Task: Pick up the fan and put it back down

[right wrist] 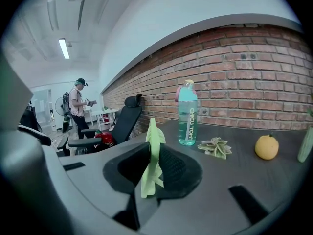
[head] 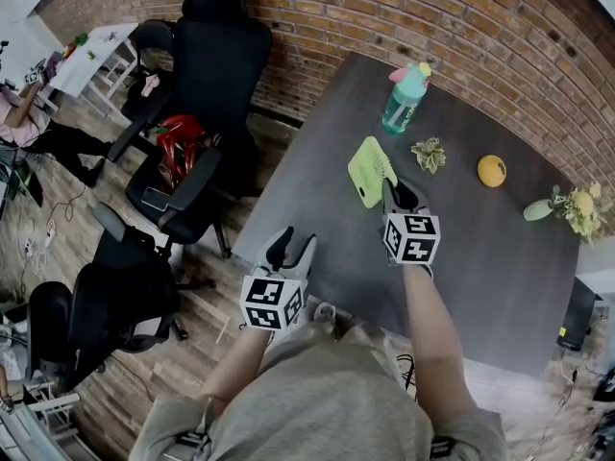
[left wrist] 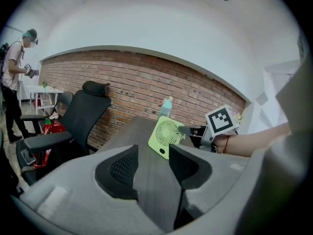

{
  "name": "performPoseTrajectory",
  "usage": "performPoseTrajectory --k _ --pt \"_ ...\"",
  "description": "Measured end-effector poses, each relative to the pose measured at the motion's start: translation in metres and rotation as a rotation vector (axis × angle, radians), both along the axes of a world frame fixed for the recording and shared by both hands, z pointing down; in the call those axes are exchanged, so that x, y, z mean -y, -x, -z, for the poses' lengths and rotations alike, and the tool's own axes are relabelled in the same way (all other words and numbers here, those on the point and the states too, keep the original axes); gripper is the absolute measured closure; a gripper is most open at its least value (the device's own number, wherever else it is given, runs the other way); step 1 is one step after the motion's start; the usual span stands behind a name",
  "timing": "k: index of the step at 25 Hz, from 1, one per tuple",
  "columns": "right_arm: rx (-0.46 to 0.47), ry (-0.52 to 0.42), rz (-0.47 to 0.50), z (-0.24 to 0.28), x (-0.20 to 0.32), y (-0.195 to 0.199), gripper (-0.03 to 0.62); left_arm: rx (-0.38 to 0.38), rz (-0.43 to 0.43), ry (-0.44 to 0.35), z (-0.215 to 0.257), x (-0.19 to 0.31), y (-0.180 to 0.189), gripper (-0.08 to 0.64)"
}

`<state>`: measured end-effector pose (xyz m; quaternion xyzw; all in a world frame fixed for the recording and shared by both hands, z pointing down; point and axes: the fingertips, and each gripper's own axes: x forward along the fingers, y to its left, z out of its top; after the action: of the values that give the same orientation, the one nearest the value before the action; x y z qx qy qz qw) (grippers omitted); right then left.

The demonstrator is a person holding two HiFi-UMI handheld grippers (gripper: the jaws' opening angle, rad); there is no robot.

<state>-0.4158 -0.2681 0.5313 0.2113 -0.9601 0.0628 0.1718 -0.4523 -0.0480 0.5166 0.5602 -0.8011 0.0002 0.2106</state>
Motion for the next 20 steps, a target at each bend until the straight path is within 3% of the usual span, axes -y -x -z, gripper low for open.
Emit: performPoseTrajectory --k 6,20 --pt "0.015 0.050 -0.040 -0.007 0.019 -0.009 0.520 0.005 0.003 -0.001 0.002 0.000 0.000 0.360" --pt "0.019 0.044 -0.052 -0.007 0.020 -0.010 0.517 0.012 0.010 -0.001 0.002 -0.007 -0.003 0.360"
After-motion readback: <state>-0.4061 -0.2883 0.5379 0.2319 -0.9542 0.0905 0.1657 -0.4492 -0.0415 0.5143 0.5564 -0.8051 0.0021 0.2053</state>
